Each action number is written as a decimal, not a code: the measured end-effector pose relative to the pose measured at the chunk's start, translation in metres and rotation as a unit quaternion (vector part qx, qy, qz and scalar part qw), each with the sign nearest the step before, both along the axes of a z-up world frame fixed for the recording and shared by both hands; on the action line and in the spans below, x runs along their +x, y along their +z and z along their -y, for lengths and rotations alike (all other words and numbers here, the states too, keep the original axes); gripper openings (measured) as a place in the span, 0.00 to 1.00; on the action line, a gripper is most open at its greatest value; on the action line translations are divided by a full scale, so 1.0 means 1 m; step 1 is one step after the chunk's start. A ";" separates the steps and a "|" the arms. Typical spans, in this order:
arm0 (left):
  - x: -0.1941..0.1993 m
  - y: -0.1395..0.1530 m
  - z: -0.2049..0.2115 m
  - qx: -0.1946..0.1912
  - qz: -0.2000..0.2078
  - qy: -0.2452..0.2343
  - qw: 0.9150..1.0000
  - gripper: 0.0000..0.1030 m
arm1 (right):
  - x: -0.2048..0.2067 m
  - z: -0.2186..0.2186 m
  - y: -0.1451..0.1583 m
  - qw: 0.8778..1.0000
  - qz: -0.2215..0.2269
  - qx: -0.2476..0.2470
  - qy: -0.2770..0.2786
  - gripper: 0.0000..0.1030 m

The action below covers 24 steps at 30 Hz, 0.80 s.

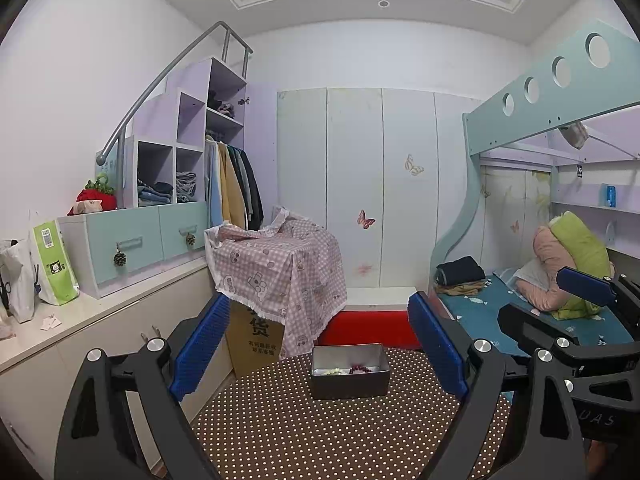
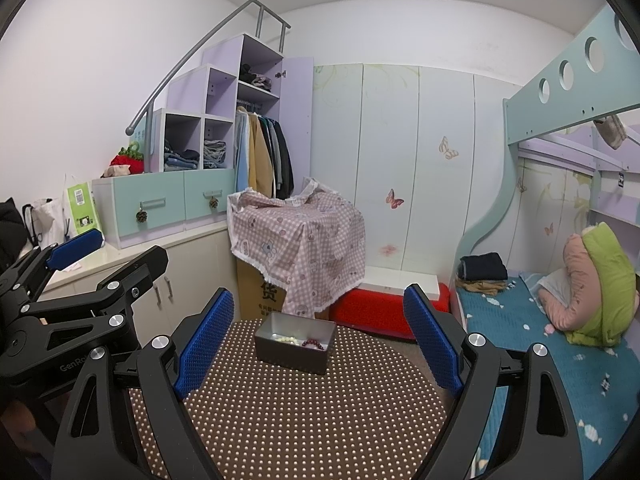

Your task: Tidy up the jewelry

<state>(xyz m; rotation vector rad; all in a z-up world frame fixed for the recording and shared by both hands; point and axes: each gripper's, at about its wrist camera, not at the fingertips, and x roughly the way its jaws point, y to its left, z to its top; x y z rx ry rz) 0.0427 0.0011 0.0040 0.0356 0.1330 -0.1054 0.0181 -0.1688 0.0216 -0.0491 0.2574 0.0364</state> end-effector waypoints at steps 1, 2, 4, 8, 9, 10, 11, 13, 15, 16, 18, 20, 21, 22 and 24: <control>0.000 0.000 -0.001 0.000 0.000 0.000 1.000 0.85 | 0.000 0.000 0.001 1.000 -0.001 0.000 0.000 0.82; 0.000 0.000 -0.001 0.000 0.000 0.000 1.000 0.85 | 0.000 0.000 0.001 1.000 0.000 0.000 0.000 0.82; 0.000 0.000 -0.001 0.001 0.001 0.000 1.000 0.85 | 0.000 0.000 0.001 1.000 0.000 0.000 0.000 0.82; 0.001 0.000 -0.003 0.001 0.001 0.000 1.000 0.85 | 0.000 0.000 0.001 1.000 -0.001 0.000 0.000 0.82; 0.001 0.000 -0.004 0.001 0.001 0.000 1.000 0.85 | 0.000 0.000 0.001 1.000 0.000 0.001 0.000 0.82; 0.001 0.000 -0.003 0.001 0.002 0.000 1.000 0.85 | 0.000 0.000 0.000 1.000 0.000 0.001 0.000 0.82; 0.001 0.000 -0.003 0.001 0.001 0.000 1.000 0.85 | 0.000 0.000 0.000 1.000 -0.001 0.001 0.000 0.82; 0.001 0.000 -0.005 0.002 0.002 0.001 1.000 0.85 | 0.000 0.001 0.000 1.000 -0.001 0.000 0.000 0.82; 0.001 0.001 -0.007 0.002 0.002 0.001 1.000 0.85 | 0.000 0.000 0.001 1.000 0.000 0.000 0.000 0.82; 0.001 0.001 -0.007 0.001 0.002 0.000 1.000 0.85 | 0.000 0.001 0.000 1.000 0.000 0.000 0.000 0.82; 0.001 0.001 -0.008 0.002 0.002 0.001 1.000 0.85 | 0.000 -0.001 -0.001 1.000 0.000 0.000 0.000 0.82; 0.001 0.001 -0.006 0.003 0.002 0.001 1.000 0.85 | 0.000 -0.001 -0.001 1.000 0.000 0.001 0.000 0.82; 0.001 0.002 -0.007 0.003 0.002 0.001 1.000 0.85 | 0.000 -0.001 0.000 1.000 0.000 0.001 0.000 0.82; 0.001 0.002 -0.007 0.003 0.002 0.001 1.000 0.85 | 0.000 -0.001 -0.001 1.000 0.000 0.000 -0.001 0.82; 0.001 0.002 -0.008 0.003 0.002 0.001 1.000 0.85 | 0.000 -0.001 0.000 1.000 0.000 0.001 0.000 0.82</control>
